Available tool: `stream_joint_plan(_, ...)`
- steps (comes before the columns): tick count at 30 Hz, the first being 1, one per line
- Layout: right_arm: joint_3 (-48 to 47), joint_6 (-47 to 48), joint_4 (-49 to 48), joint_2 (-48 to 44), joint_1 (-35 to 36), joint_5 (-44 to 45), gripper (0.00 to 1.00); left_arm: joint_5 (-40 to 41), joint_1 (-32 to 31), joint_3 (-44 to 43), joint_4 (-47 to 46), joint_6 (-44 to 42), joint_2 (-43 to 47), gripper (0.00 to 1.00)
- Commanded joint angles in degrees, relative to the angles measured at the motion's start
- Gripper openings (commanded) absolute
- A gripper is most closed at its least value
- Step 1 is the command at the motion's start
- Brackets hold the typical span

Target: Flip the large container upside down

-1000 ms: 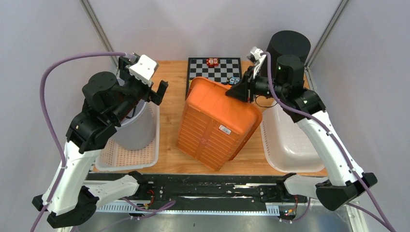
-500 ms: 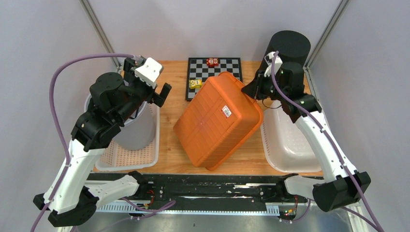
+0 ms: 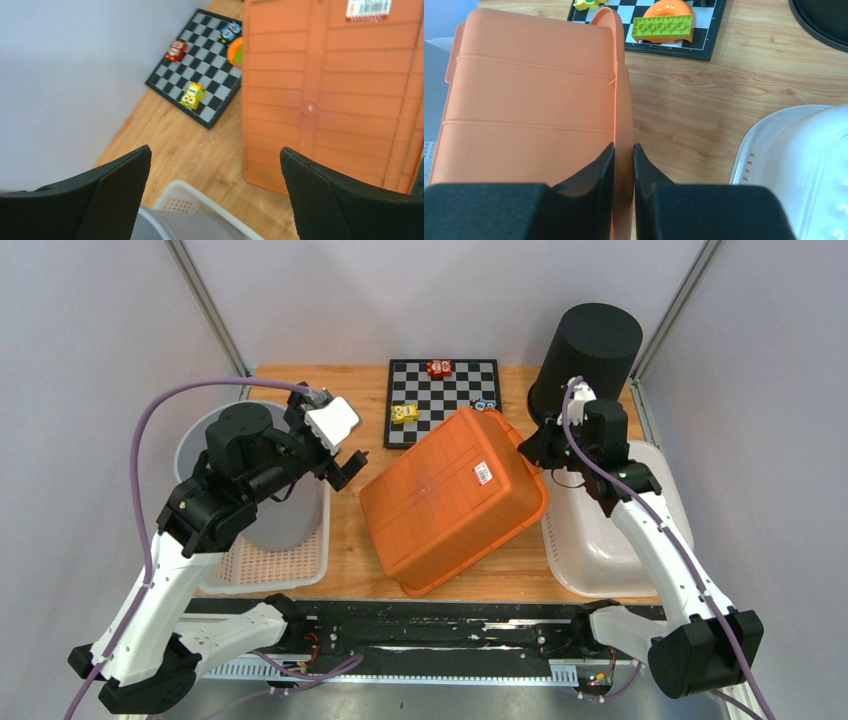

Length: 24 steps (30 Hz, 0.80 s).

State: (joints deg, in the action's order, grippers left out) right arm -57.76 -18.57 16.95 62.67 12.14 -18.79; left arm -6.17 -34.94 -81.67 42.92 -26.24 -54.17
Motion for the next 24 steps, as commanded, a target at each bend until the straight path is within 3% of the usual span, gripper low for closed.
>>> stream_joint_plan(1,2.43,0.81,-5.8,-2.47,-1.85,-1.09,0.02,-6.95,0.4,3.61,2.07,-3.42,1.16,1.0)
stream_joint_plan(13,10.59,1.61,-15.19,-5.41,-4.41,-4.96,0.02,-14.72,0.4,13.81,2.39,-9.53,4.31,1.0)
stream_joint_plan(24,15.13,1.79,-20.51,-5.03,-4.5,-5.07,0.02,-19.03,0.4,16.65,10.52,-20.72,4.5,1.0)
